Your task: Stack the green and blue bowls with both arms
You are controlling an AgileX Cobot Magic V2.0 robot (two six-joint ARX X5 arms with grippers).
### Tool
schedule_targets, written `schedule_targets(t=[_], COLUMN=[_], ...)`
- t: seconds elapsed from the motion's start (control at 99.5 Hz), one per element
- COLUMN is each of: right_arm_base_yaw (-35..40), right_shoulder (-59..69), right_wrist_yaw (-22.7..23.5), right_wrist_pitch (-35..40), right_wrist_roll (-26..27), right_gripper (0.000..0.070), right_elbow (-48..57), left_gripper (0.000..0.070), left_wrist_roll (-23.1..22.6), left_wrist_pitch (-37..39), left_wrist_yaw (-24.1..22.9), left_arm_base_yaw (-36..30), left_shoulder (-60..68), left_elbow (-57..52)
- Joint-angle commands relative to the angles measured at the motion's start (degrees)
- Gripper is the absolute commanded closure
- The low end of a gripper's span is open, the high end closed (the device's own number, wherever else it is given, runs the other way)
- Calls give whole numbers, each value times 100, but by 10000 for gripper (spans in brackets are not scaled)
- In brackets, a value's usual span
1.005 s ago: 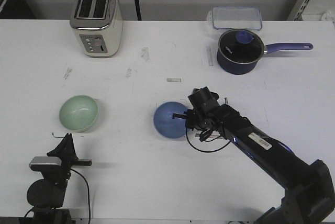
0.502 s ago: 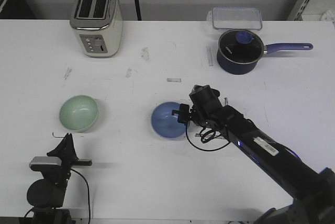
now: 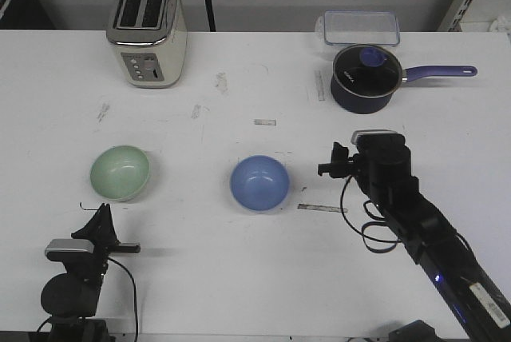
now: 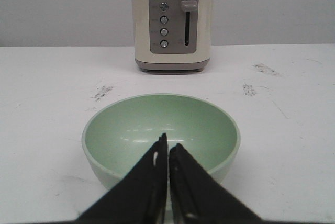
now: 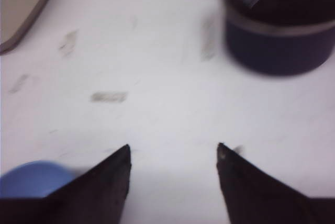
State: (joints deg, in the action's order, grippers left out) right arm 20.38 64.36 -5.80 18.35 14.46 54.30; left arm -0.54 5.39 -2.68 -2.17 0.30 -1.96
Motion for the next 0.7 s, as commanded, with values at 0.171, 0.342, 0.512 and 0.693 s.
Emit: schedule_targets(t=[0.171, 0.342, 0.512, 0.693], right_arm_base_yaw=[-977, -1572, -1681, -1681], right_shoulder=[-942, -1613, -2411, -3418], right_wrist_yaw=[15, 627, 793, 796], right_wrist_pitch=[-874, -1451, -1698, -1681], right_wrist_roll=[-1451, -1447, -1447, -1429], right_gripper=[691, 691, 691, 691], right_elbow=[-874, -1530, -2291, -2929], left_gripper=[699, 699, 699, 699], left_wrist_roll=[-9, -9, -9, -9], left_wrist_pitch=[66, 66, 66, 66], left_wrist_yaw=[20, 20, 20, 20], left_arm_base_yaw=[-11, -11, -11, -11], left_shoulder=[-11, -11, -11, -11], left_elbow=[125, 125, 125, 125])
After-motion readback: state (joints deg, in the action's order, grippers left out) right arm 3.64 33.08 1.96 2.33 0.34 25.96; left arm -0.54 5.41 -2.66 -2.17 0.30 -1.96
